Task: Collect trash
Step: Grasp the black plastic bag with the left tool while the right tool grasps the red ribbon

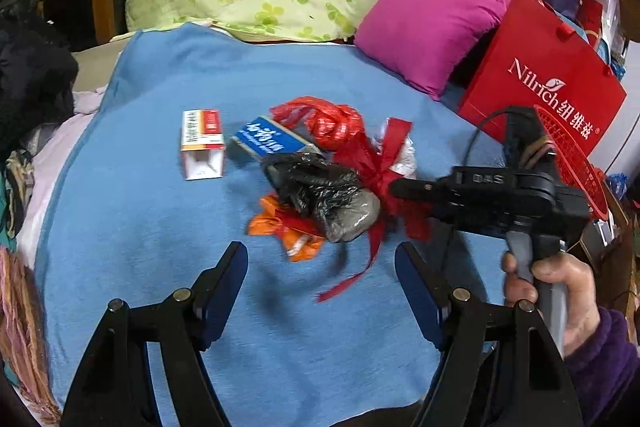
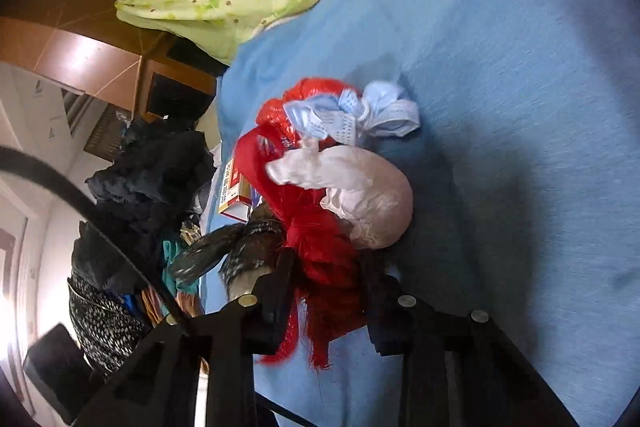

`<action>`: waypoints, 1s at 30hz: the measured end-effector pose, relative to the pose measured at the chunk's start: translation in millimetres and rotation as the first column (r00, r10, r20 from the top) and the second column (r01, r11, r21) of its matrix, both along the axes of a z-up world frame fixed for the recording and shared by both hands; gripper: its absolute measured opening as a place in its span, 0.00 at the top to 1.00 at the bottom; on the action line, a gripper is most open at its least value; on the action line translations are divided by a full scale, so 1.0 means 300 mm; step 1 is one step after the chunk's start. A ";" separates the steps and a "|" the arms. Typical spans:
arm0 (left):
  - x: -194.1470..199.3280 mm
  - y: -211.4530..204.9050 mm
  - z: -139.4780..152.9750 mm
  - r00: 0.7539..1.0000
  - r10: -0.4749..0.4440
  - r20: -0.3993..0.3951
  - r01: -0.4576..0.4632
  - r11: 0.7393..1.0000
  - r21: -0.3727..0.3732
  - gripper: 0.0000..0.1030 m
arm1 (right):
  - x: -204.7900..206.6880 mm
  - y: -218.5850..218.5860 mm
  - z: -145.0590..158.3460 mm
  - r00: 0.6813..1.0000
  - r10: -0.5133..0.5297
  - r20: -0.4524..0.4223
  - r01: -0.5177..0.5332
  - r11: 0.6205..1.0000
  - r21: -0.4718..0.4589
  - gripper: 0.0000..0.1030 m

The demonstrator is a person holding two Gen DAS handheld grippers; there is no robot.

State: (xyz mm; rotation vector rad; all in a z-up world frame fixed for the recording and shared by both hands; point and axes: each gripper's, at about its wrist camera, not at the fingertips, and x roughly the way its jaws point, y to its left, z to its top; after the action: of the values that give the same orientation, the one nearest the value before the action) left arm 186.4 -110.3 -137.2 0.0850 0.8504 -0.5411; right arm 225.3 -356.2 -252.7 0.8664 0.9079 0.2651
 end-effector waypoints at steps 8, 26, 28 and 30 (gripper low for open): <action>0.053 -0.137 -0.051 0.999 -0.003 -0.041 0.004 0.999 0.031 0.26 | -0.164 -0.147 0.089 0.997 -0.033 0.069 0.035 0.999 -0.028 0.68; 0.142 -0.357 -0.195 0.991 0.047 -0.126 -0.028 0.988 0.152 0.54 | -0.372 -0.329 0.291 0.870 -0.266 0.416 0.286 0.958 0.015 0.68; 0.159 -0.378 -0.230 0.989 0.050 -0.137 -0.027 0.985 0.168 0.58 | -0.362 -0.303 0.293 0.874 -0.255 0.415 0.284 0.959 -0.009 0.68; 0.161 -0.390 -0.248 0.990 0.048 -0.134 -0.025 0.984 0.174 0.62 | -0.364 -0.296 0.309 0.875 -0.234 0.423 0.279 0.959 -0.047 0.68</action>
State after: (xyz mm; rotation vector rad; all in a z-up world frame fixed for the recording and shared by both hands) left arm 234.8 -227.2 -211.7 0.1911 1.0309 -0.4419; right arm 116.1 -445.1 -160.0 0.7818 0.3989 0.1573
